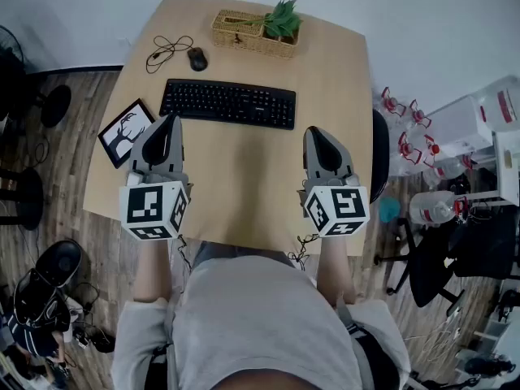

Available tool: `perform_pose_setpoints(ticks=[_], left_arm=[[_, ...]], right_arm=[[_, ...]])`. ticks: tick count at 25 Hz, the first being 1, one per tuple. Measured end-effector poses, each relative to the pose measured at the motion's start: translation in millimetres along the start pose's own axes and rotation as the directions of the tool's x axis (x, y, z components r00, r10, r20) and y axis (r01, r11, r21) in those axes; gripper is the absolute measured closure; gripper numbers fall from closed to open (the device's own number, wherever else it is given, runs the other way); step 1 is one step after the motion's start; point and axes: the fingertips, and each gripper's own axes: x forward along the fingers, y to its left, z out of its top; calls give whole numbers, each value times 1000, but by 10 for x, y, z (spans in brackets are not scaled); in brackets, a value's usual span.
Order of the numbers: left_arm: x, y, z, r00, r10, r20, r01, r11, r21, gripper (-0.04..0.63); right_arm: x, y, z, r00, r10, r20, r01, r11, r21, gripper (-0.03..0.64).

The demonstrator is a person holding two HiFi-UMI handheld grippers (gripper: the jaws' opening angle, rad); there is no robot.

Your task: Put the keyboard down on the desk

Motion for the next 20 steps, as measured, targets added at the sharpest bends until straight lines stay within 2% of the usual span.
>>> perform_pose_setpoints(ticks=[10, 20], left_arm=[[-424, -169, 275, 994, 31, 102, -30, 999, -11, 583], [-695, -338, 433, 987, 57, 152, -54, 998, -29, 583]], right_arm=[[-389, 51, 232, 997, 18, 76, -18, 1000, -1, 601], [-699, 57, 417, 989, 34, 142, -32, 999, -15, 601]])
